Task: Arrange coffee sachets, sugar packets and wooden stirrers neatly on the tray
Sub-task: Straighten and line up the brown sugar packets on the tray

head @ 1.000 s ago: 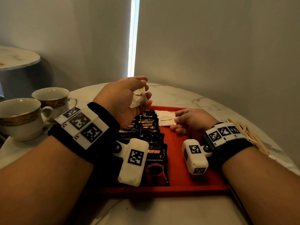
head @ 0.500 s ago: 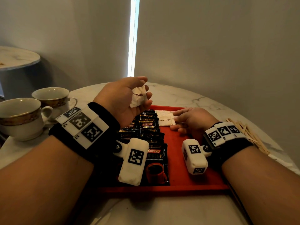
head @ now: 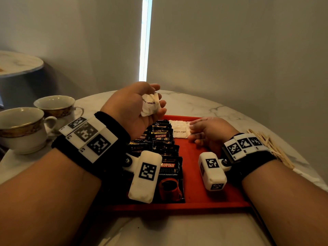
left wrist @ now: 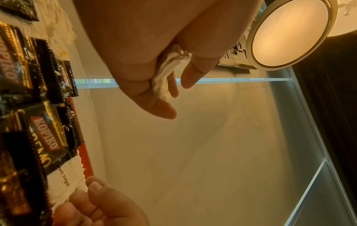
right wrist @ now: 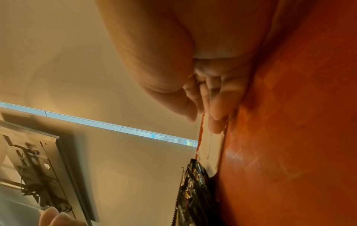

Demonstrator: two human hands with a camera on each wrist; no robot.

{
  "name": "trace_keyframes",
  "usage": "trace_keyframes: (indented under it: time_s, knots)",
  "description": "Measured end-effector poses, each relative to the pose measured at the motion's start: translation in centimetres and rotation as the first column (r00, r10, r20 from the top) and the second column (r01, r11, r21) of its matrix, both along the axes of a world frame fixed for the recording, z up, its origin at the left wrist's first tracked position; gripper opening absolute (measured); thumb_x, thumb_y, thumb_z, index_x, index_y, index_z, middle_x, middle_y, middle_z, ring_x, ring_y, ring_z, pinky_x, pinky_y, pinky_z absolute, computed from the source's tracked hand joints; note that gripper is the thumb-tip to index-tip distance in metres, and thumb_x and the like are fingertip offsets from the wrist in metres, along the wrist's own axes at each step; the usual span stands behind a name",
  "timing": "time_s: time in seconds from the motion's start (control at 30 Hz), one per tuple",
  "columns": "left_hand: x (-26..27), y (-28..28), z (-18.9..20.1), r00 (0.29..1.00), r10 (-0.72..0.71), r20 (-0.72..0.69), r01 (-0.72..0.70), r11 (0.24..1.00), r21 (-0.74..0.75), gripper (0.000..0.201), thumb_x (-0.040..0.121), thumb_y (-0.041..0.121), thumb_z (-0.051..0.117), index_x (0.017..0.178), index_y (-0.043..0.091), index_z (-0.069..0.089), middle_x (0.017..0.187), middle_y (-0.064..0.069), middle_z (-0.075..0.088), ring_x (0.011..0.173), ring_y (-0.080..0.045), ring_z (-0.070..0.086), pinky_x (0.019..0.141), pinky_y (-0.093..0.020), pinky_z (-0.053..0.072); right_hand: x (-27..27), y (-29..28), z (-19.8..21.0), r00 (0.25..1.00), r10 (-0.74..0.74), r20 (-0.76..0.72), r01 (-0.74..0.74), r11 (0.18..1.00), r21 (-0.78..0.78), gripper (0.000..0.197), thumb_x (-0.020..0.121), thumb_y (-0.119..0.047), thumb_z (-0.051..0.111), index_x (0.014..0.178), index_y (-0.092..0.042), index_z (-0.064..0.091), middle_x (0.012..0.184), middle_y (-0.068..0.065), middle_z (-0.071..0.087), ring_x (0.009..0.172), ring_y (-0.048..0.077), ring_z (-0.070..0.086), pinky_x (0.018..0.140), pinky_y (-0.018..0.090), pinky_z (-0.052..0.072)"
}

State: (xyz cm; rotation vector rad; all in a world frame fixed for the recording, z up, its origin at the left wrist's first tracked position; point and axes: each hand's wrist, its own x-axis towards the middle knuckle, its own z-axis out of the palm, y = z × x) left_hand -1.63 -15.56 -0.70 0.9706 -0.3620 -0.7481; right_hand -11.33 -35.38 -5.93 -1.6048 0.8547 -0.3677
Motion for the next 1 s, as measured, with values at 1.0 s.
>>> trace_keyframes:
  time_s: [1.0]
  knots:
    - [-0.4,0.0,-0.2,0.994,0.000,0.108,-0.003,1.000,0.028,0.015,0.093,0.000,0.061,0.103,0.011,0.059,0.096,-0.014,0.072,0.070,-0.020,0.072,0.052,-0.025,0.055,-0.8,4.6,3.8,0.790,0.399,0.465,-0.485,0.871,0.075,0.047,0.069,-0.034,0.081,0.107,-0.010,0.065,0.086,0.003,0.063,0.066,0.012,0.058,0.053,0.022,0.043]
